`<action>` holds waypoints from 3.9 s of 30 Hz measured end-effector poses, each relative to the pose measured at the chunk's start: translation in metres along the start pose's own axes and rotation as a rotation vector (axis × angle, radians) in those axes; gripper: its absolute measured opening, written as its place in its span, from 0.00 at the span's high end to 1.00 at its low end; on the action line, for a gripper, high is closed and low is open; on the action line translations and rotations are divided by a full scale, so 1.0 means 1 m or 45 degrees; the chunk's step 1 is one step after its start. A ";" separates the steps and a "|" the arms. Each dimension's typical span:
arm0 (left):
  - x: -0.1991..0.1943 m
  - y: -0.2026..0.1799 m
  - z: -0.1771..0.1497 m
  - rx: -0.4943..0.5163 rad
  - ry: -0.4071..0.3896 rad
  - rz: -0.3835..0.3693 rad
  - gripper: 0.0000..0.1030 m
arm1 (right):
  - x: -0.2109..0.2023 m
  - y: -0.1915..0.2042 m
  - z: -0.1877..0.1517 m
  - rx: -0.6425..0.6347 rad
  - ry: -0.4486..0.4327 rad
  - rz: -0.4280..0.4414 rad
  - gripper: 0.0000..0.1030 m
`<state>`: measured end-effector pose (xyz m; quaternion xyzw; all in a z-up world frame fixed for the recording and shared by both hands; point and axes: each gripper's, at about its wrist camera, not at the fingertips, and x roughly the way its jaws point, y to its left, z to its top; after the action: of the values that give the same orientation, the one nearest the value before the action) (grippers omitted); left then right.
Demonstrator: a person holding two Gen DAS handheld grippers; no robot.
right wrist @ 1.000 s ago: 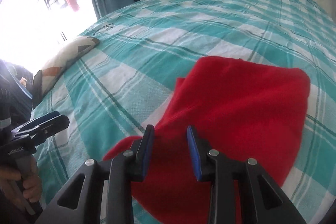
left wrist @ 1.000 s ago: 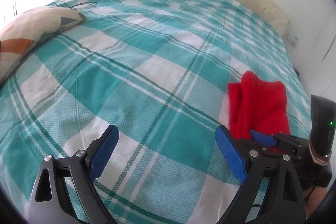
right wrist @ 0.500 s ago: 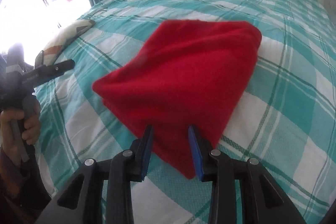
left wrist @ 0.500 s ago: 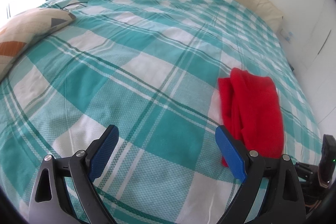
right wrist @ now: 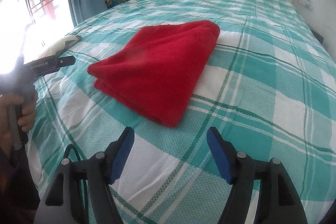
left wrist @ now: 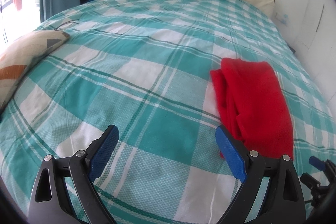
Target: Fold small clothes
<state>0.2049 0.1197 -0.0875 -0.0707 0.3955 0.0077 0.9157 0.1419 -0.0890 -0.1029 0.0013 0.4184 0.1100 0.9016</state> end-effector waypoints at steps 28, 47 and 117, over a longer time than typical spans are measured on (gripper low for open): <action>0.135 -0.079 0.052 0.122 0.408 -0.391 0.06 | 0.146 -0.079 0.106 0.660 0.014 0.433 0.35; 0.080 -0.108 0.105 0.152 0.153 -0.354 0.47 | 0.058 0.003 0.188 -0.065 -0.267 -0.086 0.59; -0.225 -0.109 -0.045 0.263 -0.175 0.084 0.00 | -0.218 0.072 0.002 0.044 -0.228 -0.209 0.01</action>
<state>0.0255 0.0155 0.0591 0.0377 0.3327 0.0020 0.9423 -0.0074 -0.0624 0.0697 -0.0076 0.3366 0.0281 0.9412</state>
